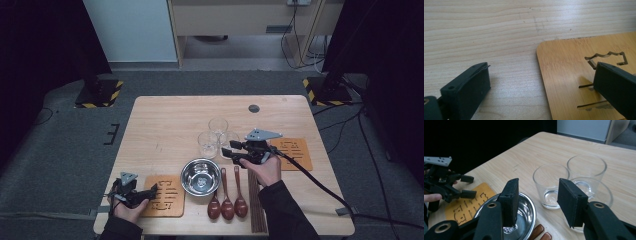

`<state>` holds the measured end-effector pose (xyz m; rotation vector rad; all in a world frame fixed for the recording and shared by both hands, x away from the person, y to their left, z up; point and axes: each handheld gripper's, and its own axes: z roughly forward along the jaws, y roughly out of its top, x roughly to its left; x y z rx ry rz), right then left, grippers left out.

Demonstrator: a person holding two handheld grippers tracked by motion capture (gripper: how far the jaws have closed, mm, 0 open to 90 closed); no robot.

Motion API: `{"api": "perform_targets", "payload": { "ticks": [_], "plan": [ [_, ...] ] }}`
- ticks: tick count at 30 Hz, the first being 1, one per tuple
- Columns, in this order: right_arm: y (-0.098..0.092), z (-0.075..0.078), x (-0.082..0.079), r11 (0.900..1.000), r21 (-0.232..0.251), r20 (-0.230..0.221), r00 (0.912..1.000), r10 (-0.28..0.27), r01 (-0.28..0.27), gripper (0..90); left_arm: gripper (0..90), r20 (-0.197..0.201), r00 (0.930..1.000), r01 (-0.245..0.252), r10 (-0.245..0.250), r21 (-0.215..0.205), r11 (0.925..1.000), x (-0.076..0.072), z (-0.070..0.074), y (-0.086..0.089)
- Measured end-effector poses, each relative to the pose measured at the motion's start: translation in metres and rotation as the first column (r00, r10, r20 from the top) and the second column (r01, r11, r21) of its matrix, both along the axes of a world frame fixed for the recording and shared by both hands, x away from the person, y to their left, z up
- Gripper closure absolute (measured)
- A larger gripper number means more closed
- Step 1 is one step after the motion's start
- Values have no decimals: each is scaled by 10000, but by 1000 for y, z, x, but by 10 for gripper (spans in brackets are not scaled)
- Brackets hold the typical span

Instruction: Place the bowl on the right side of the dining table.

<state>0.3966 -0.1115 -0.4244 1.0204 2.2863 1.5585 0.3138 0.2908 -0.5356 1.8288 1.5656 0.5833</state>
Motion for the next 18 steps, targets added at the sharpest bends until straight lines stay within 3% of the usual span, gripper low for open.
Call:
{"api": "perform_targets", "payload": {
  "ticks": [18],
  "plan": [
    [23, -34, 2, 9965, -669, -795, 9959, 440, -494, 584, 0, -4, 10000, 9, -9, 6, 10000, 0, 0, 0]
  ]
}}
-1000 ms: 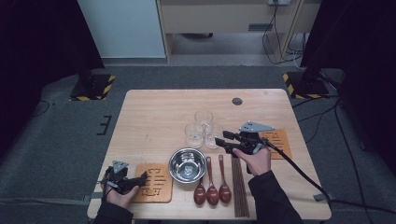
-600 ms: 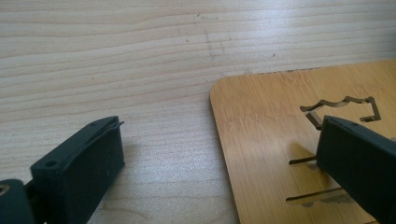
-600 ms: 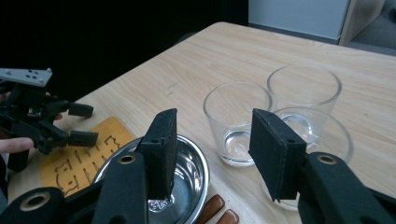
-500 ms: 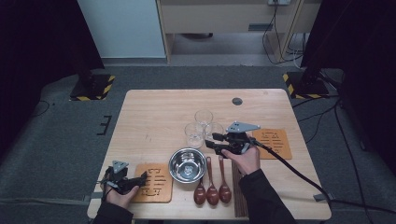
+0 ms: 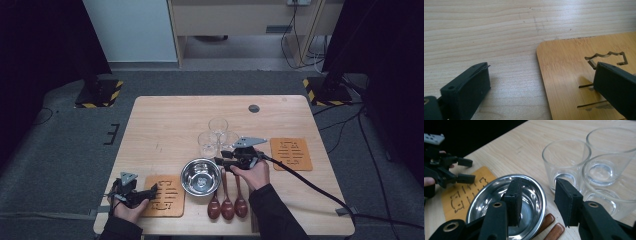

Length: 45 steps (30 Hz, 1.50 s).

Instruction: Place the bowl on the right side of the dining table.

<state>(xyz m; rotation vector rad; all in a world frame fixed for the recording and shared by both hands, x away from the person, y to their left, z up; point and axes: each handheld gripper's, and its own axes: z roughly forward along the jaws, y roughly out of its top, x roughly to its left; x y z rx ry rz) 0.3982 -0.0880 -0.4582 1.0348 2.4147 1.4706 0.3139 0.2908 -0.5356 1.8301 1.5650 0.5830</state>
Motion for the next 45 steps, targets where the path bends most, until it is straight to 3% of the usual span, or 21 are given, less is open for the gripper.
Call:
{"api": "perform_targets", "payload": {
  "ticks": [16, 24, 39, 45],
  "plan": [
    [13, -28, 4, 9974, -696, -1003, 9949, 104, -174, 626, 0, 0, 10000, 3, -3, -1, 10000, 0, 0, 0],
    [17, -40, 9, 9953, -938, -1567, 9876, 91, -240, 658, 0, 1, 10000, 5, -5, -1, 10000, 0, 0, 0],
    [23, -46, 14, 9904, -1355, -2243, 9745, -36, -275, 720, 0, 1, 10000, 5, -5, 0, 10000, 0, 0, 0],
    [25, -48, 16, 9915, -1296, -2414, 9702, -196, -122, 740, 0, 0, 10000, 6, -6, 1, 10000, 0, 0, 0]
  ]
}}
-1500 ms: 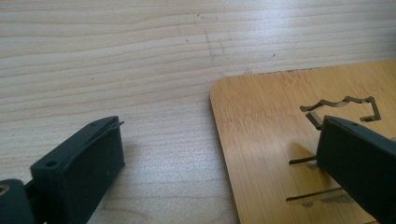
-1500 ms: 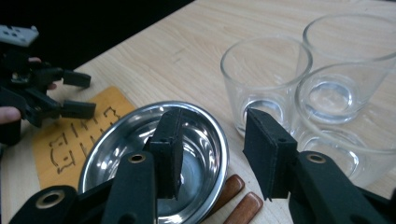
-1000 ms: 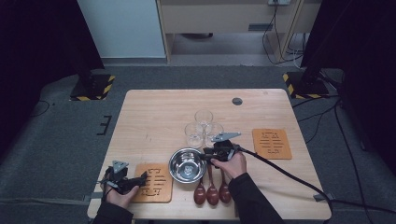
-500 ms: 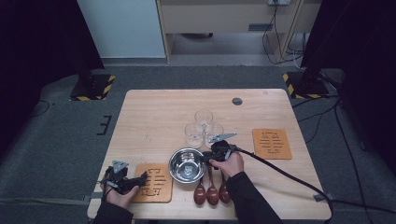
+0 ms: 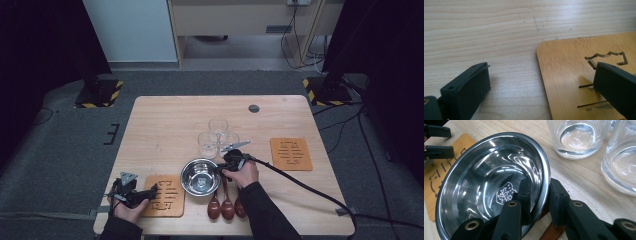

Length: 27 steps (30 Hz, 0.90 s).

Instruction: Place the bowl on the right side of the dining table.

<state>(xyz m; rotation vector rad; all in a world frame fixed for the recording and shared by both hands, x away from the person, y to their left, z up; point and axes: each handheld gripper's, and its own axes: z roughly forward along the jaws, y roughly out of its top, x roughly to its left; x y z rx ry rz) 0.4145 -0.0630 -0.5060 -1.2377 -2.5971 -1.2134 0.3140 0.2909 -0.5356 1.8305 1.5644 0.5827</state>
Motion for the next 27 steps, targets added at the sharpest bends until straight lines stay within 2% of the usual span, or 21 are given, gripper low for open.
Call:
{"api": "perform_targets", "payload": {
  "ticks": [11, 22, 24, 27],
  "plan": [
    [6, -4, 0, 9998, -195, -209, 9997, -92, 88, 735, 0, -1, 10000, 4, -4, -3, 10000, 0, 0, 0],
    [10, -3, 0, 9985, -314, 64, 9990, -446, 447, 798, 0, 0, 10000, 13, -13, -3, 10000, 0, 0, 0],
    [10, -2, -1, 9986, -250, 118, 9989, -460, 463, 803, 0, -1, 10000, 9, -9, -4, 10000, 0, 0, 0],
    [10, 2, -3, 9987, 168, 259, 9985, -486, 482, 819, 0, -2, 10000, 11, -11, -3, 10000, 0, 0, 0]
  ]
}}
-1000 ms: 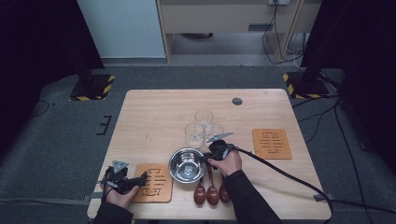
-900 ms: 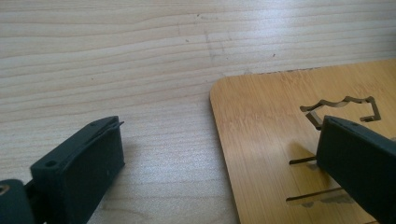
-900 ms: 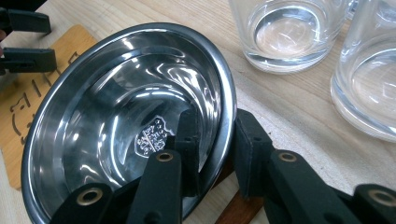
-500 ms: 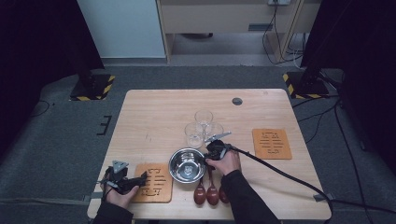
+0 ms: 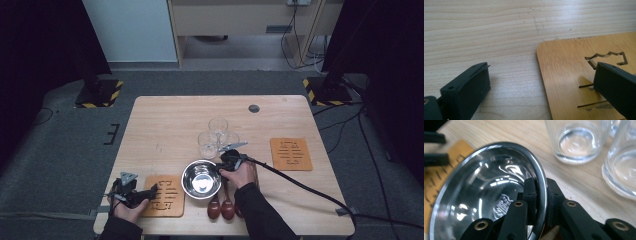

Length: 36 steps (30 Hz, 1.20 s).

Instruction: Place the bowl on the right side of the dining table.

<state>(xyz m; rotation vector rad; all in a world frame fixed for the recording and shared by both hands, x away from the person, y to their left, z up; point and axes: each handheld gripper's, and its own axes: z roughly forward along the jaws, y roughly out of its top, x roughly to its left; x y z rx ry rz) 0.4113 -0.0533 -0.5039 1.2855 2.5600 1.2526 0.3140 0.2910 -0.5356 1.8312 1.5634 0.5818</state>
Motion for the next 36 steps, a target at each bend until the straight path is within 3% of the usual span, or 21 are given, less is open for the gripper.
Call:
{"api": "perform_targets", "payload": {
  "ticks": [7, 14, 21, 29, 36],
  "plan": [
    [0, 10, -6, 9977, 668, 373, 9993, 70, -95, 838, 0, 2, 10000, -1, 1, -1, 10000, 0, 0, 0],
    [-1, 13, -8, 9979, 622, 564, 9983, 123, -158, 839, 0, 3, 10000, -2, 2, -4, 10000, 0, 0, 0],
    [-6, 27, -13, 9936, 1059, 798, 9964, 298, -382, 838, 0, 0, 10000, -1, 1, 0, 10000, 0, 0, 0],
    [-28, 50, -20, 9862, 1621, 1289, 9916, 138, -348, 839, 0, -2, 10000, -2, 2, 2, 10000, 0, 0, 0],
    [-54, 60, -24, 9812, 1927, 1502, 9883, -262, -33, 838, 0, 0, 10000, -2, 2, 3, 10000, 0, 0, 0]
  ]
}}
